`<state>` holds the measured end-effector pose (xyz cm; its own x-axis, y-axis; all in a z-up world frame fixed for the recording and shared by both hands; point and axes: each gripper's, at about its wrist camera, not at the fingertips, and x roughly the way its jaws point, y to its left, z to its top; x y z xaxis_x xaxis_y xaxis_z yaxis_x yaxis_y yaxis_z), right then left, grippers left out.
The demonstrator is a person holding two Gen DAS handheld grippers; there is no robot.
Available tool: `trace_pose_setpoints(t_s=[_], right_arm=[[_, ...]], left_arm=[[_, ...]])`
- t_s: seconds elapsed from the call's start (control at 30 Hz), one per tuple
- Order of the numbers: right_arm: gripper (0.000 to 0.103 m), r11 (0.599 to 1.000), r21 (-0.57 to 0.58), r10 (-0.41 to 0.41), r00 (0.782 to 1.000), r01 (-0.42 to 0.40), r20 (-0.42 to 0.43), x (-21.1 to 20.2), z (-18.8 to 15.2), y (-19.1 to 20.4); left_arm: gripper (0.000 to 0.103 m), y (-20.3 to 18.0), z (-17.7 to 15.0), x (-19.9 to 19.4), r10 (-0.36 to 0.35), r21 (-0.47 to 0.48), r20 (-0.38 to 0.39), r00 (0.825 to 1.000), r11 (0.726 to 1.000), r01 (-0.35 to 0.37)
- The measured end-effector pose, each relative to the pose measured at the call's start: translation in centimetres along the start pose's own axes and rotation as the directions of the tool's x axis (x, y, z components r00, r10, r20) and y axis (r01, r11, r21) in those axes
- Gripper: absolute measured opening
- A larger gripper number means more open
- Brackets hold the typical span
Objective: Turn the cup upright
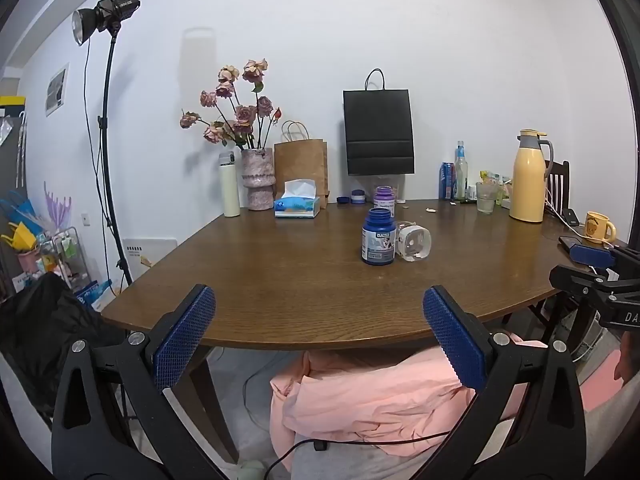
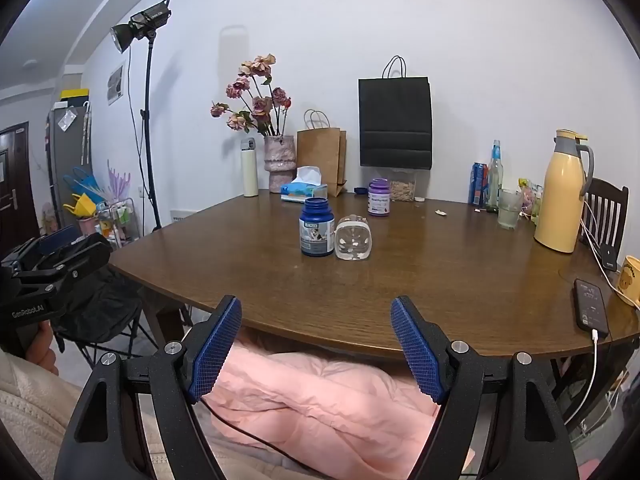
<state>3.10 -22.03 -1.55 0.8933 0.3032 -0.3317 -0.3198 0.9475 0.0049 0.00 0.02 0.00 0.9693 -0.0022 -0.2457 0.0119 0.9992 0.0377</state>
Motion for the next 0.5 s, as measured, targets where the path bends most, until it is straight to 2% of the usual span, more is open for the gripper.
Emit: trace_pose_setpoints(t_s=[0.5], right_arm=[[0.082, 1.000, -0.001, -0.001, 1.000, 0.001, -0.004, 0.11, -0.12, -0.02]], left_arm=[[0.103, -0.04, -0.01, -0.03, 0.002, 0.000, 0.003, 1.000, 1.000, -0.002]])
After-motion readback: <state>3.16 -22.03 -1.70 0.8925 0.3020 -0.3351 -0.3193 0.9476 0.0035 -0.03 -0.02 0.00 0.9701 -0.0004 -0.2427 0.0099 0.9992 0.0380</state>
